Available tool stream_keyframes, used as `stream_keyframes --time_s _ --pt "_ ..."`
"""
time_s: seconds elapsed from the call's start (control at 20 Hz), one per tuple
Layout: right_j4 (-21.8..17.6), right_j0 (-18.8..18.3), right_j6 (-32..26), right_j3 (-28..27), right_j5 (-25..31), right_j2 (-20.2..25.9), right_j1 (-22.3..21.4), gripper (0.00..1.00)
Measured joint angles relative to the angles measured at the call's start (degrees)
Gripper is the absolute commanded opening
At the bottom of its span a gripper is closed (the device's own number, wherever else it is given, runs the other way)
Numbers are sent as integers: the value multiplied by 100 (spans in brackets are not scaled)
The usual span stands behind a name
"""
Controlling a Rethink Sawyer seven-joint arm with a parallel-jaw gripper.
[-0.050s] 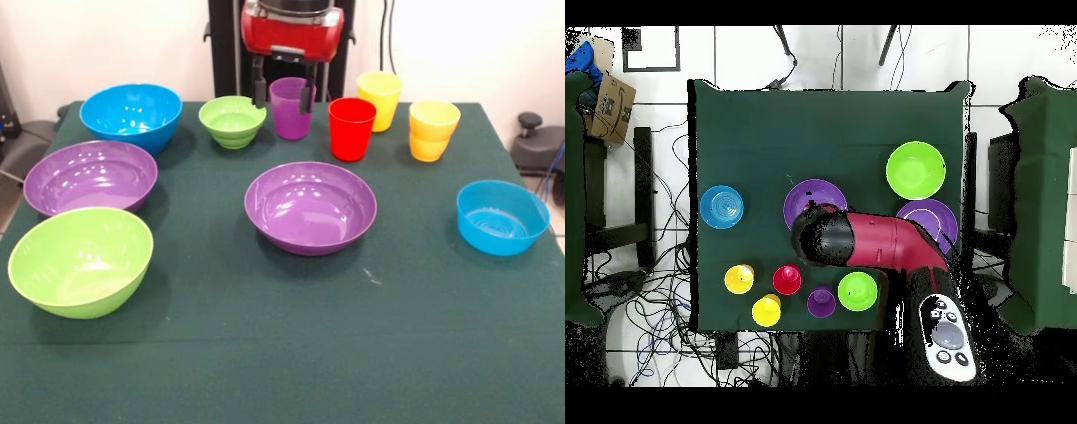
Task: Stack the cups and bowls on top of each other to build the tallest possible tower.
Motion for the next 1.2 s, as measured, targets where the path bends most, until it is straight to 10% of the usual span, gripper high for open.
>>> stream_keyframes --time_s 1.2 --pt "98 -563 164 993 -464 -323 210 100"
